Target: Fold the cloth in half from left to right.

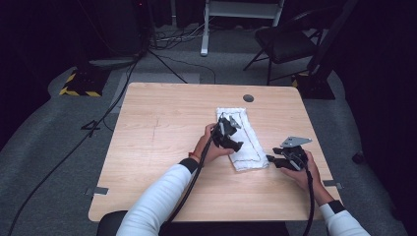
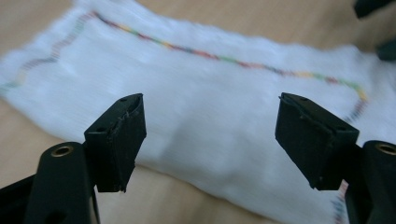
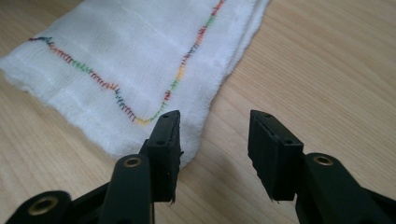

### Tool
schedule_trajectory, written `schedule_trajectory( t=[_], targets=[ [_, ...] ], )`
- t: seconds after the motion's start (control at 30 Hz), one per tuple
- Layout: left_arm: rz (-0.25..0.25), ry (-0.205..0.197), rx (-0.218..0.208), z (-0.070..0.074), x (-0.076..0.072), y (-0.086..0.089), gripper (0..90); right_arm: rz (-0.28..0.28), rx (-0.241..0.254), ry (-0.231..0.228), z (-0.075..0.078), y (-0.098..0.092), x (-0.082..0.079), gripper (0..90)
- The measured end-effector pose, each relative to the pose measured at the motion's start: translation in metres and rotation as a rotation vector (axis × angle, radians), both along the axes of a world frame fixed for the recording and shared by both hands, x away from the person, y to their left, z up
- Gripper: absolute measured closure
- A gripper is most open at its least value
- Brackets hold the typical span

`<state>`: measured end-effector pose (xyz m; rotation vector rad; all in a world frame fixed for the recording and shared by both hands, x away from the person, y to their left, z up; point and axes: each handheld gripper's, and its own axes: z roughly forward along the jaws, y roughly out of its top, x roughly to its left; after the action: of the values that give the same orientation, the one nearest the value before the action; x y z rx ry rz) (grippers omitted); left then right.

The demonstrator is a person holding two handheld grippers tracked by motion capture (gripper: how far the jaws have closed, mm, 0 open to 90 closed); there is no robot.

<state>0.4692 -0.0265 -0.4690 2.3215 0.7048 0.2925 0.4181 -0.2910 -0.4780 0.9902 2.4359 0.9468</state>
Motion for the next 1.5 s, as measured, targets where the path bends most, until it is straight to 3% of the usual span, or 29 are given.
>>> schedule_trajectory(
  t=[0.07, 0.13, 0.23, 0.37, 0.47, 0.57, 0.67, 0.9, 1.07, 1.23, 1.5],
  targets=[
    [-0.025, 0.01, 0.031, -0.009, -0.009, -0.004, 24.7, 0.017, -0.021, 0.001, -0.003, 0.002, 0.001, 54.2],
    [-0.029, -0.021, 0.065, -0.017, -0.016, -0.007, 23.1, 0.039, -0.019, 0.009, -0.005, 0.003, 0.001, 53.9],
    [-0.028, -0.015, 0.047, -0.019, -0.019, -0.003, 23.3, 0.064, -0.023, 0.006, -0.005, 0.004, 0.0, 52.4],
    [-0.037, -0.012, 0.042, -0.021, -0.021, 0.004, 23.3, 0.066, 0.026, -0.002, -0.003, 0.003, -0.001, 52.5],
    [-0.042, -0.022, 0.048, -0.022, -0.024, 0.007, 23.4, 0.078, -0.011, 0.015, -0.008, 0.011, 0.001, 54.4],
    [-0.051, -0.037, 0.059, -0.021, -0.026, 0.008, 23.4, 0.086, -0.013, 0.014, -0.009, 0.014, -0.001, 58.3],
    [-0.059, -0.032, 0.066, -0.021, -0.029, 0.011, 23.5, 0.096, 0.008, 0.047, -0.009, 0.014, -0.003, 61.0],
    [-0.072, -0.024, 0.065, -0.021, -0.04, 0.024, 23.5, 0.164, -0.013, 0.056, -0.008, 0.03, -0.018, 60.8],
    [-0.092, -0.052, 0.112, -0.018, -0.055, 0.033, 23.4, 0.197, -0.014, 0.055, -0.008, 0.04, -0.03, 58.7],
    [-0.1, -0.056, 0.128, -0.017, -0.068, 0.044, 23.4, 0.225, -0.007, 0.065, -0.008, 0.051, -0.043, 56.6],
    [-0.098, -0.044, 0.109, -0.018, -0.09, 0.067, 23.4, 0.266, 0.012, 0.08, -0.01, 0.066, -0.06, 53.4]
  ],
)
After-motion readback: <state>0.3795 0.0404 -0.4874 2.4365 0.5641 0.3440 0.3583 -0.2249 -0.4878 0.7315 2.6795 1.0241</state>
